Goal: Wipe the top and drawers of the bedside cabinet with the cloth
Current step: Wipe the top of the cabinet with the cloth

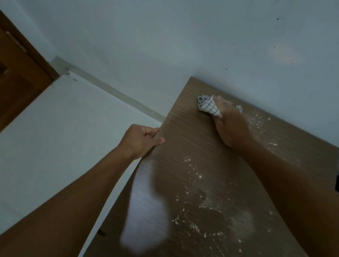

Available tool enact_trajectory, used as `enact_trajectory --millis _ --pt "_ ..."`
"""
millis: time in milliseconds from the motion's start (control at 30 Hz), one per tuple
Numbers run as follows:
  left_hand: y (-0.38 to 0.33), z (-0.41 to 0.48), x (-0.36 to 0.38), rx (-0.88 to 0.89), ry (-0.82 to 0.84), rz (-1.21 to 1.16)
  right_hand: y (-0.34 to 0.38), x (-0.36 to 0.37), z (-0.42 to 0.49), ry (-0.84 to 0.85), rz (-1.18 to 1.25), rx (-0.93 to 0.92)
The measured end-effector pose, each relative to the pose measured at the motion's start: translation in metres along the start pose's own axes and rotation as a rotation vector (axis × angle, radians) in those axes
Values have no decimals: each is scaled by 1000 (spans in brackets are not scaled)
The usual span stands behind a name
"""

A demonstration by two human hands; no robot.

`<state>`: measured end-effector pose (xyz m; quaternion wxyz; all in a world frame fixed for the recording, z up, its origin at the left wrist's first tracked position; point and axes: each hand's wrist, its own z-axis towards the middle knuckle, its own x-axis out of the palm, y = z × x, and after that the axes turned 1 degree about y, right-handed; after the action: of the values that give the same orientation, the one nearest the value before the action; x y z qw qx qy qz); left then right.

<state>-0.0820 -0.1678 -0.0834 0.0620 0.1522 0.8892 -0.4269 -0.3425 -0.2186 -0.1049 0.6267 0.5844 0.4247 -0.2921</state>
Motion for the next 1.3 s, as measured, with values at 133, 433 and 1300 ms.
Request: enact_trajectory --millis 133,433,1300 --pt "1 0 -1 5 26 28 21 8 -42 69 19 -57" --pt "8 9 1 8 15 59 71 53 -165 194 117 -135" --pt "-48 4 94 285 73 979 -66 -91 -28 -25 -214 129"
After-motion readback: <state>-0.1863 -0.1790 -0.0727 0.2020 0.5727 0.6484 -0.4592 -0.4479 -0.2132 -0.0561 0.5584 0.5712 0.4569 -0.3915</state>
